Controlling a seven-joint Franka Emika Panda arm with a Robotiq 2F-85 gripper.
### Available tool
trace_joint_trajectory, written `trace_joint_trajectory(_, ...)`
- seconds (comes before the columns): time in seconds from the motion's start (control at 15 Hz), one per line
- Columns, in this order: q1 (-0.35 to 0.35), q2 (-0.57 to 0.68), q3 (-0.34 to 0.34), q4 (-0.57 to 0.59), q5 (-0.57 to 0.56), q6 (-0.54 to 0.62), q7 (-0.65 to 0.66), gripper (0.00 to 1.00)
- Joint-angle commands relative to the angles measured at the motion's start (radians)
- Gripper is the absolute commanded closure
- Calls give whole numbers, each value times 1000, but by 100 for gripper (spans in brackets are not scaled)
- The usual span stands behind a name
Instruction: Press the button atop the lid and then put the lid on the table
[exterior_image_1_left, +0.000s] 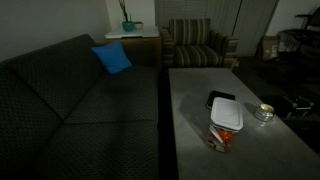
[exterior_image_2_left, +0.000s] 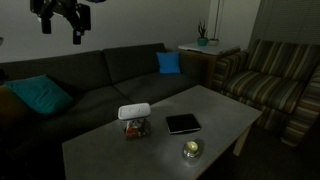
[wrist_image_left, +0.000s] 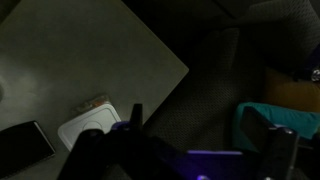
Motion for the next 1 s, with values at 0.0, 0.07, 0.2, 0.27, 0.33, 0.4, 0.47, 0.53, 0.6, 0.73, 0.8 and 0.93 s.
trace_joint_trajectory(0.0, -7, 125, 30, 54, 102, 85, -146, 0)
trace_joint_trajectory(0.07, -11, 147, 43, 65, 127, 113, -187, 0)
trace_joint_trajectory(0.2, -21, 202, 68, 96, 156, 166, -256, 0)
trace_joint_trajectory(0.27, -25, 230, 80, 116, 153, 207, -274, 0)
trace_joint_trajectory(0.33, -29, 253, 91, 119, 169, 307, -291, 0)
trace_joint_trajectory(0.4, -37, 279, 100, 138, 174, 354, -280, 0)
trace_joint_trajectory(0.47, -42, 222, 107, 97, 137, 284, -236, 0)
trace_joint_trajectory(0.53, -47, 245, 116, 111, 137, 323, -235, 0)
trace_joint_trajectory(0.6, -50, 262, 120, 122, 136, 339, -234, 0)
trace_joint_trajectory(0.73, -55, 274, 121, 132, 135, 342, -234, 0)
trace_joint_trajectory(0.8, -56, 274, 121, 134, 135, 342, -234, 0)
trace_joint_trajectory(0.93, -51, 276, 115, 133, 106, 338, -215, 0)
